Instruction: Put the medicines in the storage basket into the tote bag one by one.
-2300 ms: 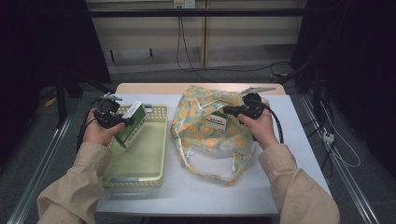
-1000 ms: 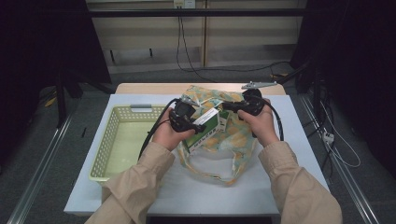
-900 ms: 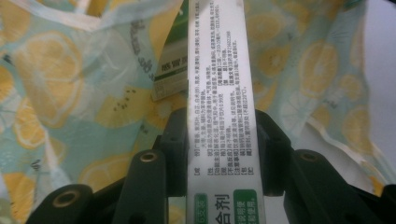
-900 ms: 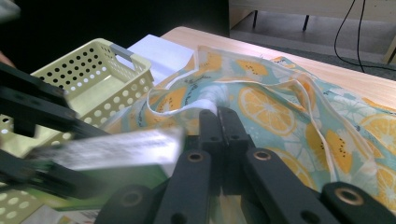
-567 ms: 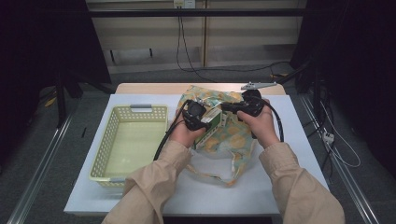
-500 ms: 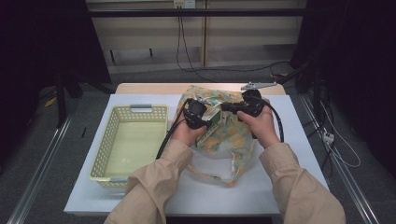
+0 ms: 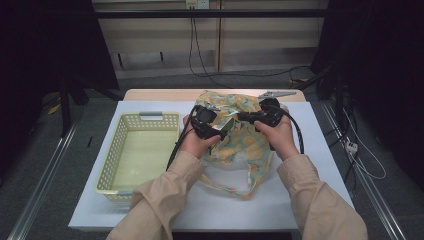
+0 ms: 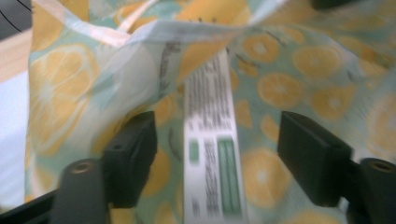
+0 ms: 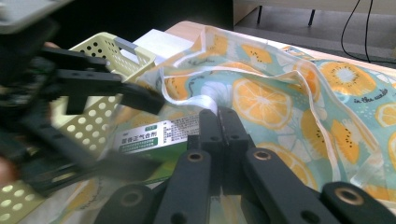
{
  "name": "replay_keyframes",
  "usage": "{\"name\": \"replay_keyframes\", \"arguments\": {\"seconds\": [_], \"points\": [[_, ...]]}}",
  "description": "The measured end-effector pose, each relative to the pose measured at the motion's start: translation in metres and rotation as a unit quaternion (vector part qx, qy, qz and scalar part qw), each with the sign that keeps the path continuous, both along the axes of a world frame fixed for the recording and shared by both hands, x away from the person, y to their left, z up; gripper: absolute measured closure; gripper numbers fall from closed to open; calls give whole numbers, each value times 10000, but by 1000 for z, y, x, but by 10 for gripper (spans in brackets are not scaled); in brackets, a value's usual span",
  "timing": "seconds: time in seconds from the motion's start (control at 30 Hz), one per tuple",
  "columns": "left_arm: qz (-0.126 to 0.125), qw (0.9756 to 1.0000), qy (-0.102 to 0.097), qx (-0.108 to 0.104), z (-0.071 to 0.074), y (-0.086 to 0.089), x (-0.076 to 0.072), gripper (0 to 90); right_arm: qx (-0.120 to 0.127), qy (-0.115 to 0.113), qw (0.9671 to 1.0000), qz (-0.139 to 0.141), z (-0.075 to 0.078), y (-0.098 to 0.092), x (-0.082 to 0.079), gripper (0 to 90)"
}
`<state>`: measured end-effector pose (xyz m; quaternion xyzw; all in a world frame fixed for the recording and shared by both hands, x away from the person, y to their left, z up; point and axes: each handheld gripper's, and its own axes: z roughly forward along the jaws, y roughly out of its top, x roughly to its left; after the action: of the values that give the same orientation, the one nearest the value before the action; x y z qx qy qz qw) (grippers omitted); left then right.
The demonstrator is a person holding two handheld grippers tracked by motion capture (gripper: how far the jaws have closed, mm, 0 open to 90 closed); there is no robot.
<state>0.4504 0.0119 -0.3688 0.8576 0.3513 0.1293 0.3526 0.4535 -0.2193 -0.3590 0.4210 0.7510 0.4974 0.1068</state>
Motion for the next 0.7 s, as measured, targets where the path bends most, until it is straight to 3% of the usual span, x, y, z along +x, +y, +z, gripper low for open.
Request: {"name": "replay_keyframes", "arguments": {"seconds": [0.1,0.17,0.33,0.4,0.47,0.57,0.7], "points": [[-105,9999,89,-45,4,12,-10,268,-14,7,10000,0,-1,1,1,900],[-211,9997,99,48,5,18,-14,272,-10,11,10000,-12,-1,1,1,900],[-319,9991,265,105,-1,24,-22,391,-2,8,10000,-56,0,-1,2,900],[-286,9990,285,169,-5,24,-22,457,-8,6,10000,-53,-1,-1,2,900],[-241,9993,249,123,-8,24,-21,610,8,8,10000,-48,0,-1,2,900],[-30,9998,70,168,-9,19,-19,631,7,-9,10000,-24,1,-2,1,900],[172,9998,-19,-108,-14,13,-8,637,44,-38,10000,-8,4,-3,-1,900]]}}
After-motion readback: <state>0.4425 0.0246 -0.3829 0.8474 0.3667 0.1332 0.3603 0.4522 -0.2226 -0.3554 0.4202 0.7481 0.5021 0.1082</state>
